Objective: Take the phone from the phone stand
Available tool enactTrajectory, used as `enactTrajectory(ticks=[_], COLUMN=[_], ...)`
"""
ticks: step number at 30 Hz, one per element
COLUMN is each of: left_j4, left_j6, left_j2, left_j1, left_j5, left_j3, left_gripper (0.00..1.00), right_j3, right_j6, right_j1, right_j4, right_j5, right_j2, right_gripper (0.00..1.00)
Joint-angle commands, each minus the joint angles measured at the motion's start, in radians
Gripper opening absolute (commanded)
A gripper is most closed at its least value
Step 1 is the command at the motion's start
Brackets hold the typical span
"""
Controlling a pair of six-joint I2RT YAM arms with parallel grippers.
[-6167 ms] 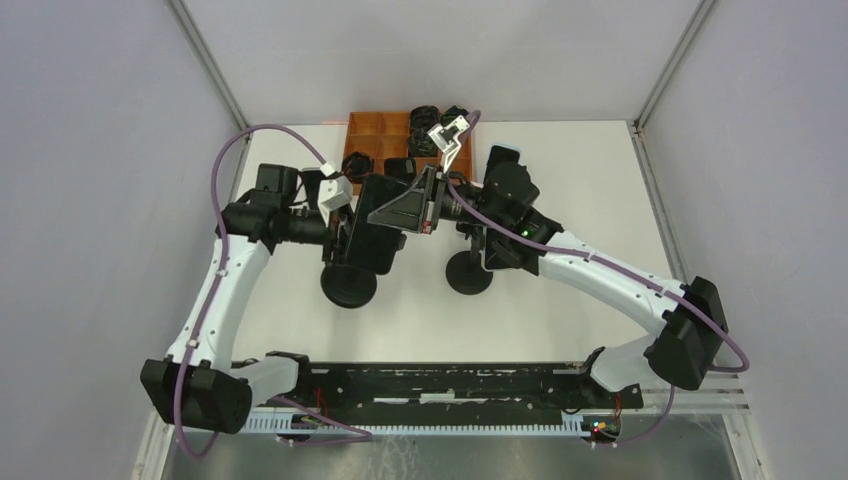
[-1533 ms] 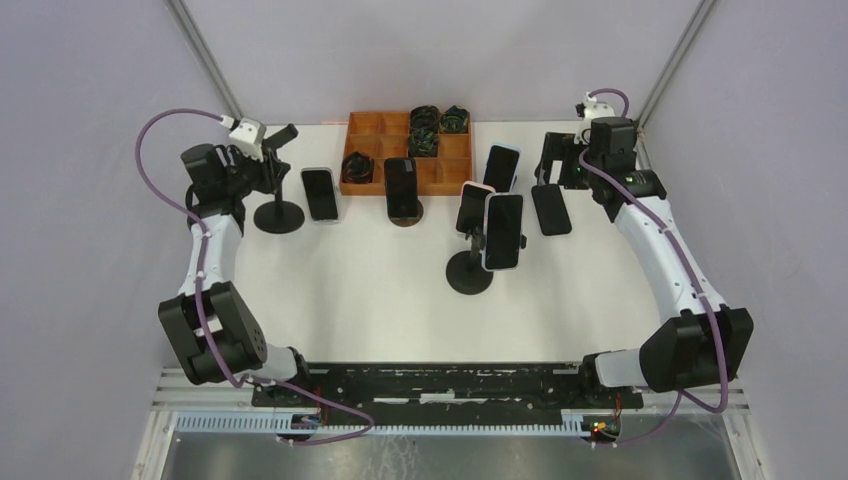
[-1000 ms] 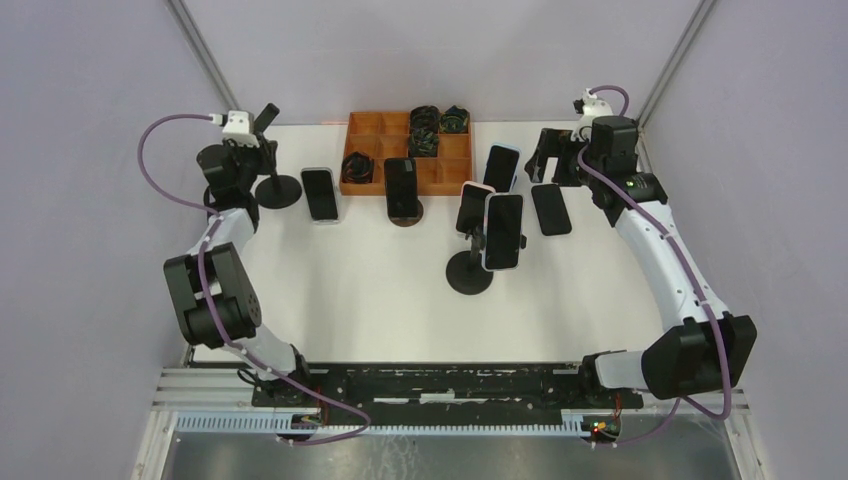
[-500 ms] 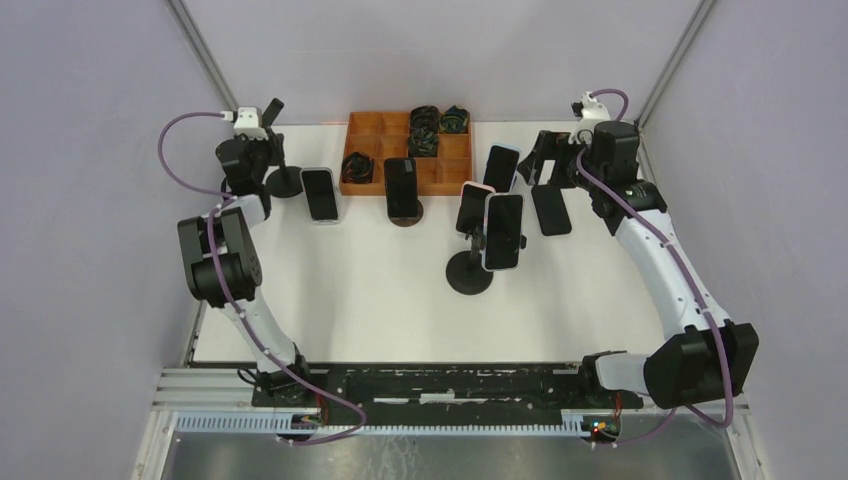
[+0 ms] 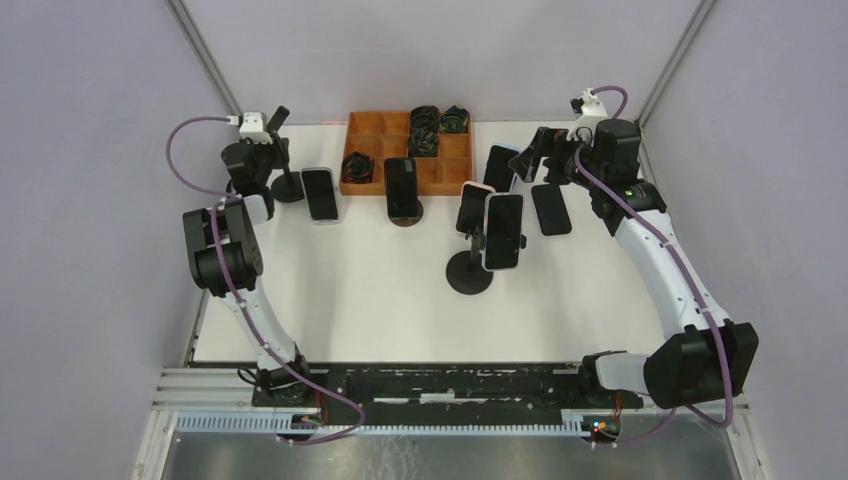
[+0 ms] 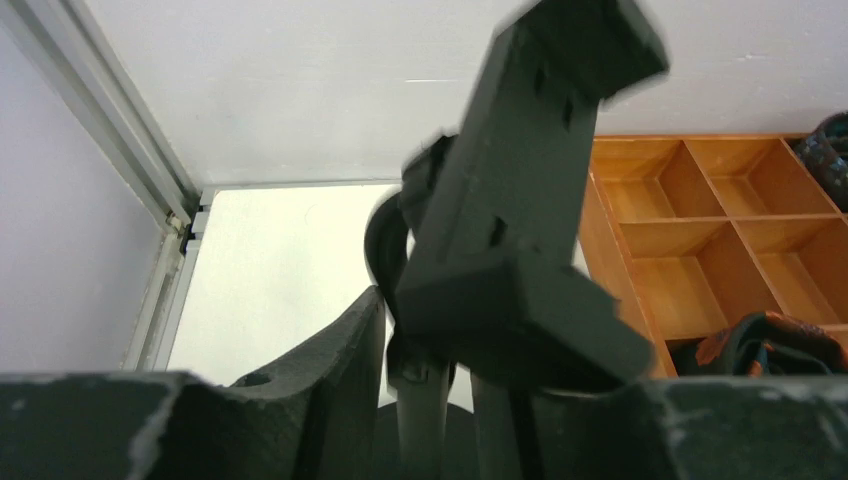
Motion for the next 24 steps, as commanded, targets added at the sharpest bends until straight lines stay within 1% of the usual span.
enactTrajectory(ticks=[1, 4, 7, 10, 11, 12, 13, 14, 17, 21, 24], left_j4=[0.123, 0.127, 0.127, 0.103, 0.095, 0.083, 0.062, 0.038, -0.08, -0.315, -0.48], left_j6=[0.019, 0.046, 0.052, 0.055, 0.057, 0.063, 0.072, 0.077, 0.079, 0.052, 0.012], left_j2=[-0.043, -0.059, -0.078, -0.106, -0.118, -0.132, -0.146, -0.164, -0.219, -0.275, -0.317], left_j1=[0.002, 0.001, 0.004, 0.005, 0.006, 0.007, 0.009, 0.011, 0.027, 0.064, 0.103], left_j5=[0.037, 0.042, 0.034, 0.036, 0.037, 0.044, 0.05, 0.048, 0.078, 0.125, 0.215], left_j3=[-0.024, -0.044, -0.073, -0.097, -0.109, -0.118, -0.123, -0.128, -0.119, -0.034, 0.034], left_gripper=[0.48, 0.52, 0.61, 0.62, 0.69, 0.79, 0.96, 0.99, 1.0, 1.0, 1.0], right_j3=[0.028, 0.025, 0.029, 0.038, 0.042, 0.046, 0.048, 0.05, 0.057, 0.071, 0.091], right_j6=[0.024, 0.029, 0.031, 0.033, 0.032, 0.03, 0.028, 0.029, 0.017, 0.004, -0.016], right_j1=[0.004, 0.003, 0.005, 0.004, 0.004, 0.003, 0.004, 0.004, 0.004, 0.003, 0.004], right_j4=[0.046, 0.045, 0.039, 0.024, 0.013, 0.002, -0.007, -0.022, -0.069, -0.134, -0.192], right_j5=[-0.049, -0.06, -0.064, -0.062, -0.059, -0.059, -0.059, -0.056, -0.035, -0.014, -0.005], right_j2=[-0.009, -0.018, -0.026, -0.033, -0.034, -0.034, -0.036, -0.036, -0.044, -0.069, -0.097], right_gripper=[0.98, 0.98, 0.98, 0.98, 0.98, 0.98, 0.98, 0.98, 0.98, 0.98, 0.98])
